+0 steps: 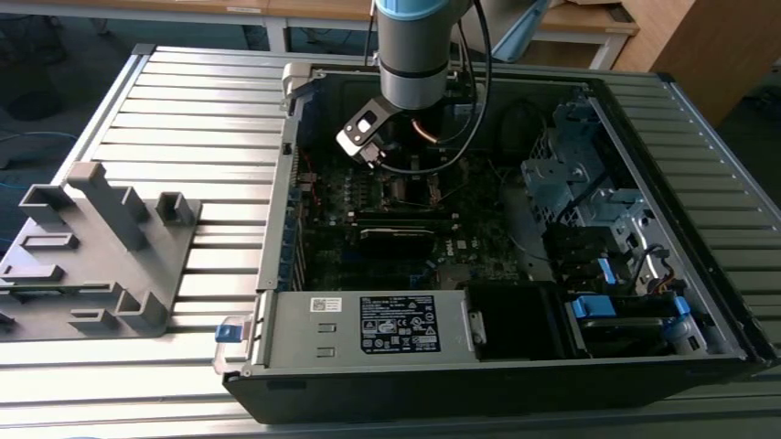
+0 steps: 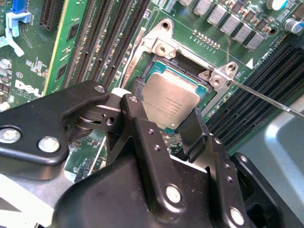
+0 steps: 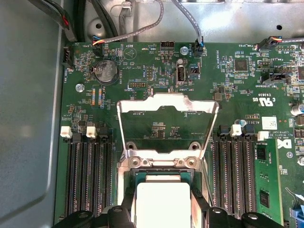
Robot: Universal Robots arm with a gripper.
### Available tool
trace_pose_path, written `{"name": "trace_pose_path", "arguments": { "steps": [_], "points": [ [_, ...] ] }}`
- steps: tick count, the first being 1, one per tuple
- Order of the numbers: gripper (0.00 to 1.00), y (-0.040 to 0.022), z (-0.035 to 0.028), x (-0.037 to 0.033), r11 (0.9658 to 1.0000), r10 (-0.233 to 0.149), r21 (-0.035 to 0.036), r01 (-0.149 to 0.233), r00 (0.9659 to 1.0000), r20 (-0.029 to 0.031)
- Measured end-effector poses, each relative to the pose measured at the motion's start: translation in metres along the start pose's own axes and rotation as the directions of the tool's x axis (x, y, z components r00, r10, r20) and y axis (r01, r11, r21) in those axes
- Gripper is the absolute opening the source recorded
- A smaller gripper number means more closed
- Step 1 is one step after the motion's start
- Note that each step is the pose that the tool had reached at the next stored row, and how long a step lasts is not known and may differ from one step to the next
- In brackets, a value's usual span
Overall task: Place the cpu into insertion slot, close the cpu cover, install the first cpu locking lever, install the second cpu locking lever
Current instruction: 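Place the cpu into insertion slot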
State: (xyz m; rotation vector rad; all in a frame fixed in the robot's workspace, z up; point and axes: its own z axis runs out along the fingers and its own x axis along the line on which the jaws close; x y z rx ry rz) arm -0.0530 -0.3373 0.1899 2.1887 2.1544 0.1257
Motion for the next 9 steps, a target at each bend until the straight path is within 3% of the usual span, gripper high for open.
{"name": "trace_pose_path", "arguments": {
  "steps": [8,9],
  "points": [
    [0.55,0.0001,0.0006,0.0002,1.0000,0.000,-0.0008,0.000,1.0000,-0.0014],
    [0.61,0.0000,0.0004,0.0001,1.0000,0.000,-0.0006,0.000,1.0000,-0.0009]
  ]
}}
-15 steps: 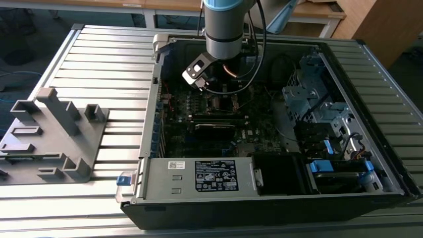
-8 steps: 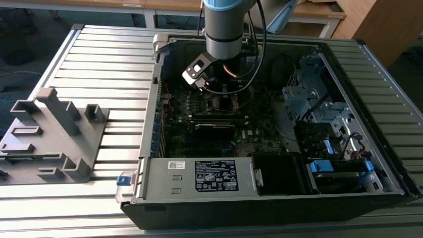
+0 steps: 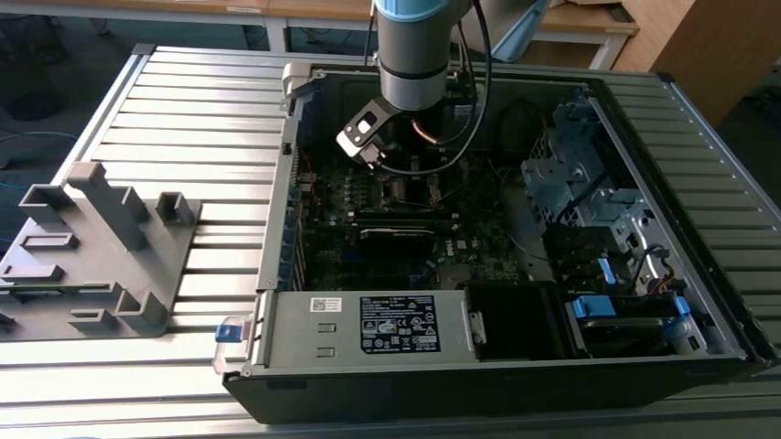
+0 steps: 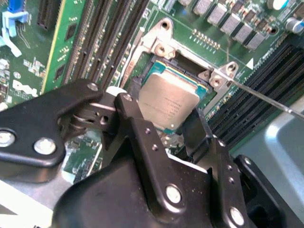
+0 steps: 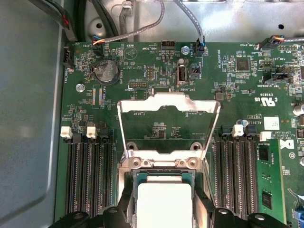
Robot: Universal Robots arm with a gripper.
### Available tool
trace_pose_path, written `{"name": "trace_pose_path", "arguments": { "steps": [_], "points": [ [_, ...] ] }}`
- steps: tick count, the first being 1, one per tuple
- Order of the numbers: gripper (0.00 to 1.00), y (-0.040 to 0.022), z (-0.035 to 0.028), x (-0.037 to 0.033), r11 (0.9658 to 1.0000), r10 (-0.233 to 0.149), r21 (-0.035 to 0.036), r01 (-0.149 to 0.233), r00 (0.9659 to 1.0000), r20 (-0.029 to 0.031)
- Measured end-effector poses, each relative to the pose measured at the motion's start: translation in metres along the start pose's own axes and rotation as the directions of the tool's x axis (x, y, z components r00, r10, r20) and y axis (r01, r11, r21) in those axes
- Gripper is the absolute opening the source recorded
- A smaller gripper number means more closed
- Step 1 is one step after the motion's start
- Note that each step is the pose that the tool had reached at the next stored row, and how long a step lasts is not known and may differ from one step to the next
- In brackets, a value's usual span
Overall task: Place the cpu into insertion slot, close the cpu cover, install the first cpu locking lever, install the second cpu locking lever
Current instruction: 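Place the cpu into insertion slot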
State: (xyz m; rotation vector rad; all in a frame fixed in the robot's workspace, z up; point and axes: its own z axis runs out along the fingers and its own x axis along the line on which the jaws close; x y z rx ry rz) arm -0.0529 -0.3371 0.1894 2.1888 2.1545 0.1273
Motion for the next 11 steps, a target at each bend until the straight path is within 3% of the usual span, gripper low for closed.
{"name": "trace_pose_path", "arguments": {
  "steps": [11],
  "points": [
    [0.61,0.0002,-0.0029,-0.0001,1.0000,0.000,0.0006,0.000,1.0000,0.0010]
  ]
}}
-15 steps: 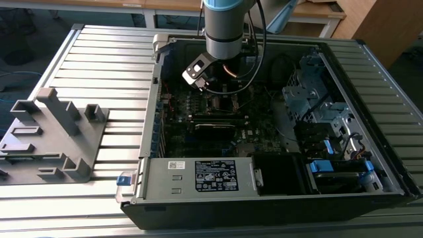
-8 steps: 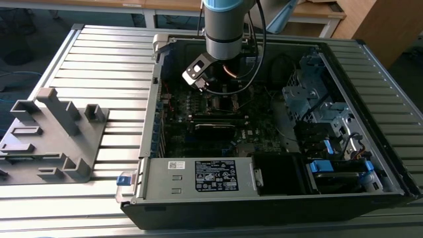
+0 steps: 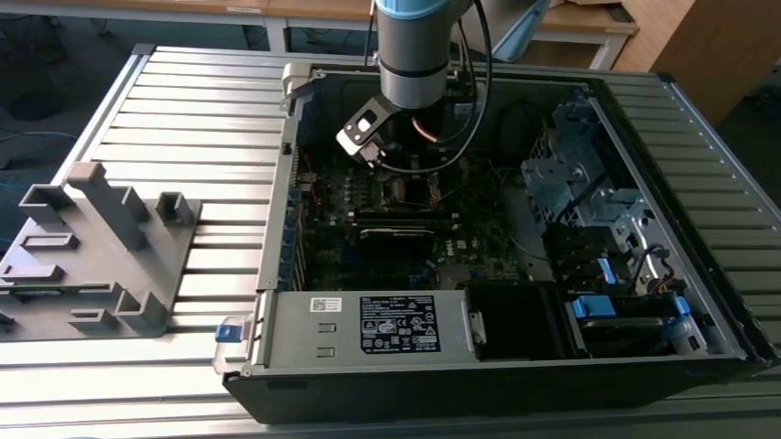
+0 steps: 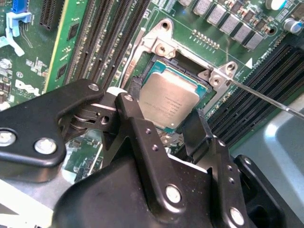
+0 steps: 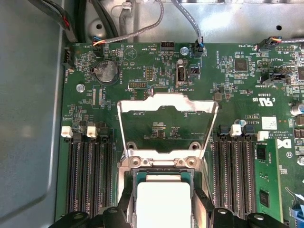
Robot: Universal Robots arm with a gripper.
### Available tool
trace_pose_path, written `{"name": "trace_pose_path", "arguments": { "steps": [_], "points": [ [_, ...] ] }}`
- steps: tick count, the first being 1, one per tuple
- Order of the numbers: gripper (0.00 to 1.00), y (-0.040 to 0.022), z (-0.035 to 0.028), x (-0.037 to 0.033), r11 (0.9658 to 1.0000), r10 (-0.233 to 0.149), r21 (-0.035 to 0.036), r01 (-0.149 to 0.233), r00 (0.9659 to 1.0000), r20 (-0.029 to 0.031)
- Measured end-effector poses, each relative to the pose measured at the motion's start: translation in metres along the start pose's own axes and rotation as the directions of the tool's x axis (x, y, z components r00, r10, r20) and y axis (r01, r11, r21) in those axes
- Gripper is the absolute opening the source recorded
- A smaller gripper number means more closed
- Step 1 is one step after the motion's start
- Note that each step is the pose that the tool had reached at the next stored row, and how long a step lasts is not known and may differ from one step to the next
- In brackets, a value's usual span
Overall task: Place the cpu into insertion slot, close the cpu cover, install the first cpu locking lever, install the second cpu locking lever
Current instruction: 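Place the cpu into insertion slot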
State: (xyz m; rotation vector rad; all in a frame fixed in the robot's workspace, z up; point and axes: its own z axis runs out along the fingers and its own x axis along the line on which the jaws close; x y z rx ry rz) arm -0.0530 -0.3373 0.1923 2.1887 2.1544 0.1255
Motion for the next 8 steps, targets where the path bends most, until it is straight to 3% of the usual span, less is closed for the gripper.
{"name": "trace_pose_path", "arguments": {
  "steps": [8],
  "points": [
    [0.61,0.0004,-0.0039,0.0001,1.0000,0.000,-0.0001,0.000,1.0000,-0.0001]
  ]
}}
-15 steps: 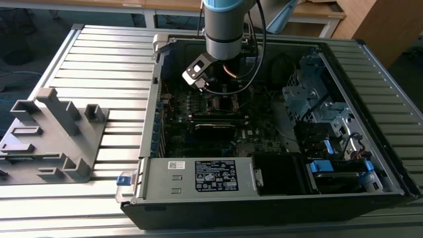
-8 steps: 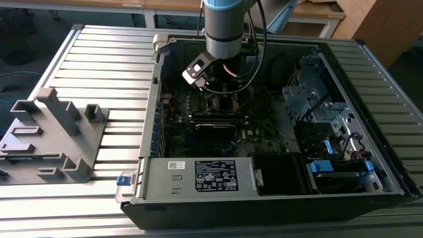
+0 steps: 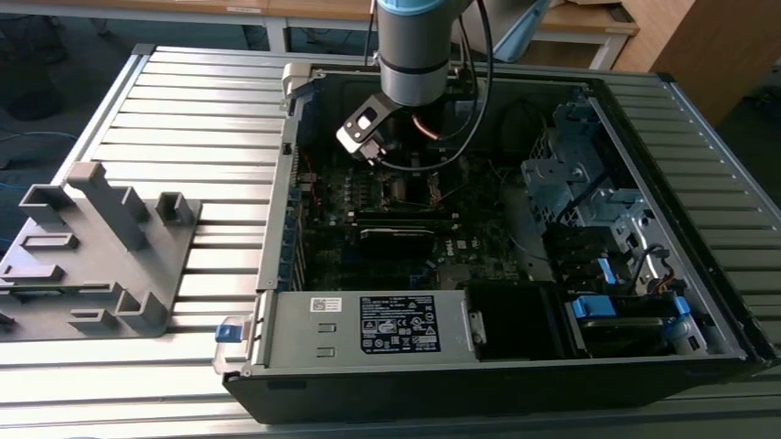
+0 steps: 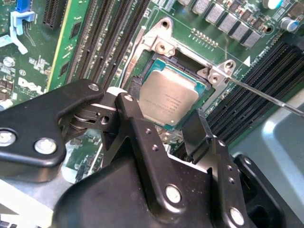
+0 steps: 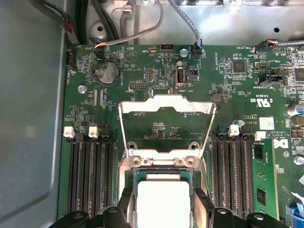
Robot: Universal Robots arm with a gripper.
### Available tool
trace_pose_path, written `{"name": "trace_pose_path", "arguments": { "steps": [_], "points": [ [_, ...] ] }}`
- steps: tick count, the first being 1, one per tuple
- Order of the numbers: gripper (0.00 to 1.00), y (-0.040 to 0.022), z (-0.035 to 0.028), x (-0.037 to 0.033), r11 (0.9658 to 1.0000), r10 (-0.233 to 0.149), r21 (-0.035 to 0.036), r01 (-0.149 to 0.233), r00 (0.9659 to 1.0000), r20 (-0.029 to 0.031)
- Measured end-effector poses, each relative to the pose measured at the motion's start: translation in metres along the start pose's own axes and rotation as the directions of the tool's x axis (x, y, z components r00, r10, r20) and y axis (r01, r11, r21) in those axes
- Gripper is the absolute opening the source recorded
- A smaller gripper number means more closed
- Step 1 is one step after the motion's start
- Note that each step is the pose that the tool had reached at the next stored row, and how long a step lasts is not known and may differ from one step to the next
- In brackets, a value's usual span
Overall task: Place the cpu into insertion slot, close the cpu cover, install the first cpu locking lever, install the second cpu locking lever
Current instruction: 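Place the cpu into insertion slot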
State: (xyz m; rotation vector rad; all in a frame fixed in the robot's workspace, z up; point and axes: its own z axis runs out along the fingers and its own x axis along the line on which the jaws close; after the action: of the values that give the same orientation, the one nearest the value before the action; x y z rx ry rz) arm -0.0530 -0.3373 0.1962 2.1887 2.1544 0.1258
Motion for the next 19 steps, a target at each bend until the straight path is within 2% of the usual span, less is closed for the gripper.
{"name": "trace_pose_path", "arguments": {
  "steps": [18,19],
  "points": [
    [0.61,0.0004,-0.0037,0.0001,1.0000,0.000,-0.0002,0.000,1.0000,-0.0002],
    [0.61,0.0009,-0.0084,0.0001,1.0000,0.000,0.0000,0.000,1.0000,0.0000]
  ]
}}
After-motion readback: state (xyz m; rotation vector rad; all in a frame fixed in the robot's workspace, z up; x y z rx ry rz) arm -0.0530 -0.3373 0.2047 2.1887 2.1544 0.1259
